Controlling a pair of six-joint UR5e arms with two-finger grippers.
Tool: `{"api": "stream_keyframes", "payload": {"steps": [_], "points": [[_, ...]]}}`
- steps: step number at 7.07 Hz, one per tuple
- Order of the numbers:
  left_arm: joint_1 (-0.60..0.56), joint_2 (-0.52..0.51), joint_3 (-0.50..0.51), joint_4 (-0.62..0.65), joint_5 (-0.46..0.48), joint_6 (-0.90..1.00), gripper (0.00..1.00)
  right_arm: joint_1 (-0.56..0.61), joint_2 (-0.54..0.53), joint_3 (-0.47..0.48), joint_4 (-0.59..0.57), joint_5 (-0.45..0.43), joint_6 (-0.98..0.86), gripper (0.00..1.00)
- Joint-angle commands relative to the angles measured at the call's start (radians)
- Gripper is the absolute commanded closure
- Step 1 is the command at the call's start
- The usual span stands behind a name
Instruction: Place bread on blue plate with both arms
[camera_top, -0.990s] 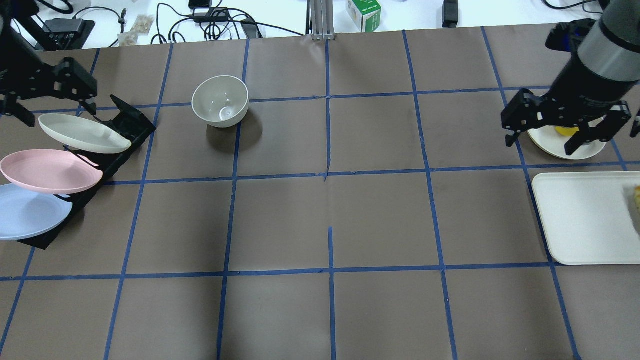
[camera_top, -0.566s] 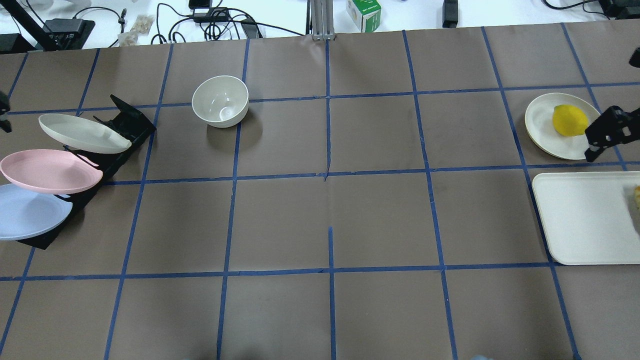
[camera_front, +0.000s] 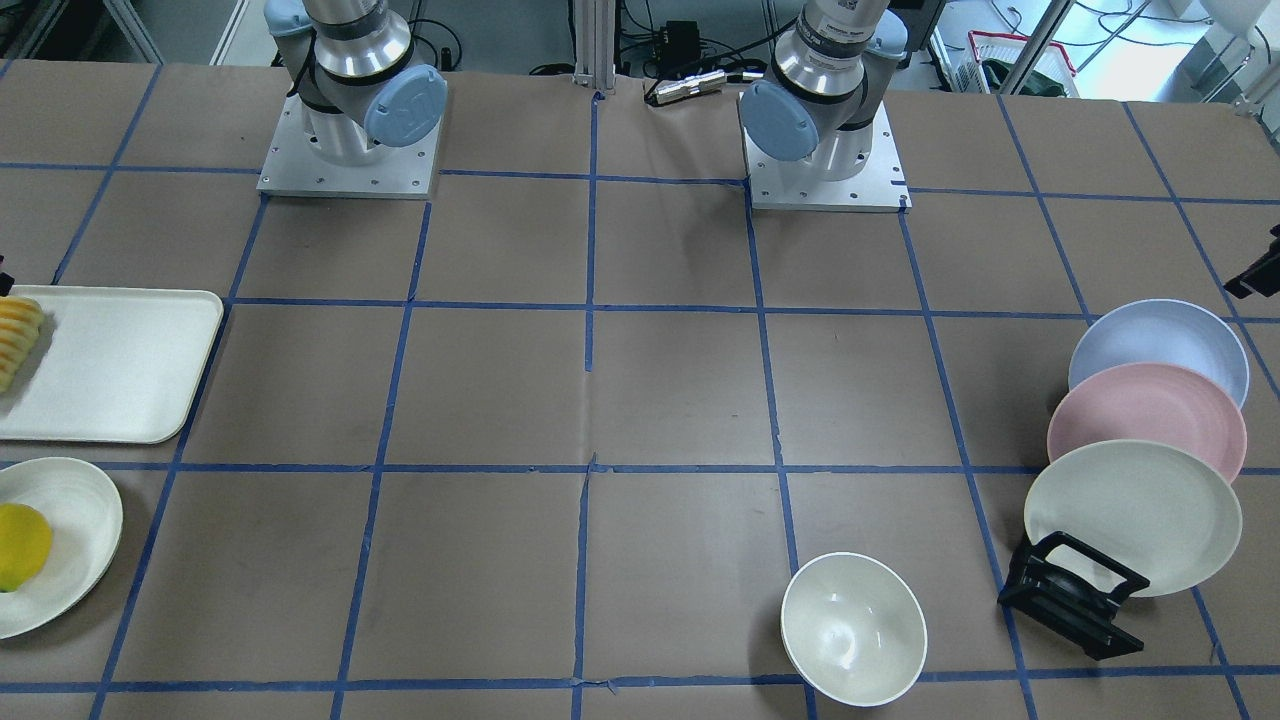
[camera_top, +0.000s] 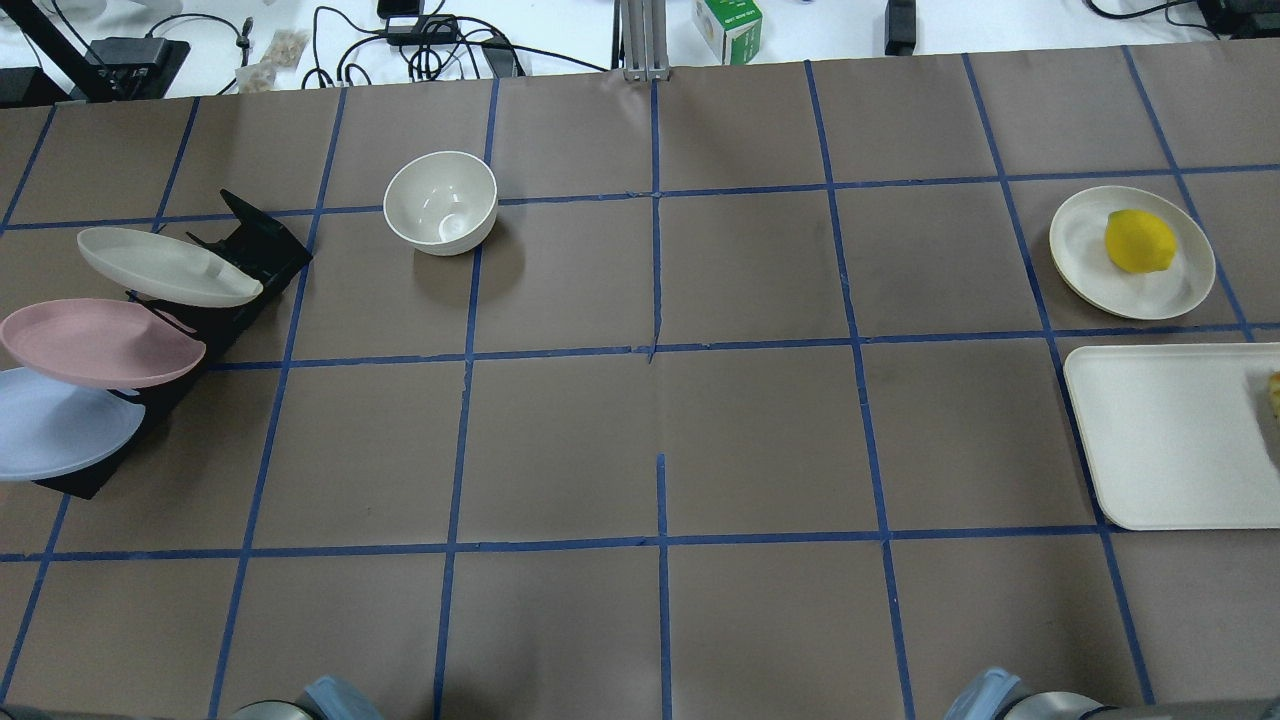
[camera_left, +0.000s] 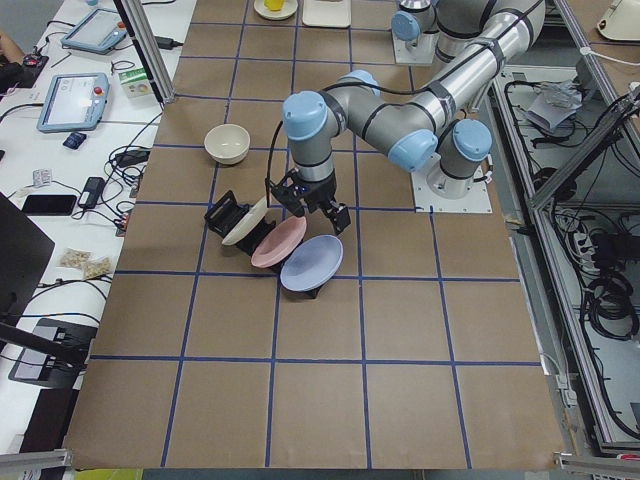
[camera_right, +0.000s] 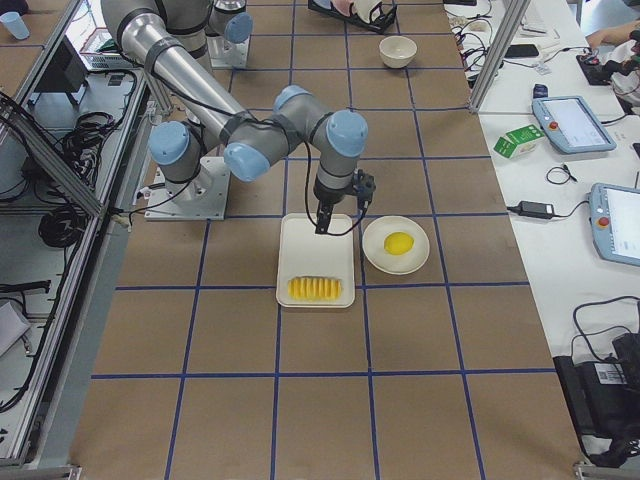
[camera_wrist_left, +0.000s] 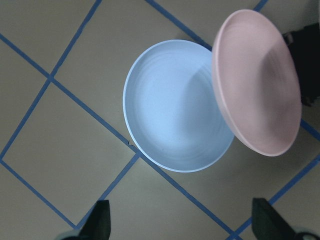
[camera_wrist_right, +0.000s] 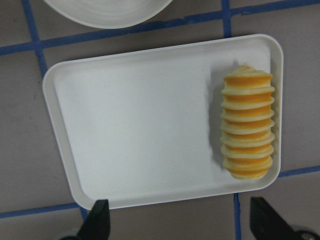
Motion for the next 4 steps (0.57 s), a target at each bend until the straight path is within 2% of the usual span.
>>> {"api": "stream_keyframes", "payload": {"steps": [1,4], "points": [[0.058,-0.079,-0.007,0.033,0.002,-0.002,0.0,-0.043,0.126,0.001,-0.172,-0.041,-0.033,0.0],[0.059,-0.166,-0.059,0.195,0.005,0.001,0.0,-0.061,0.241,0.001,-0.252,-0.041,-0.042,0.0]]}}
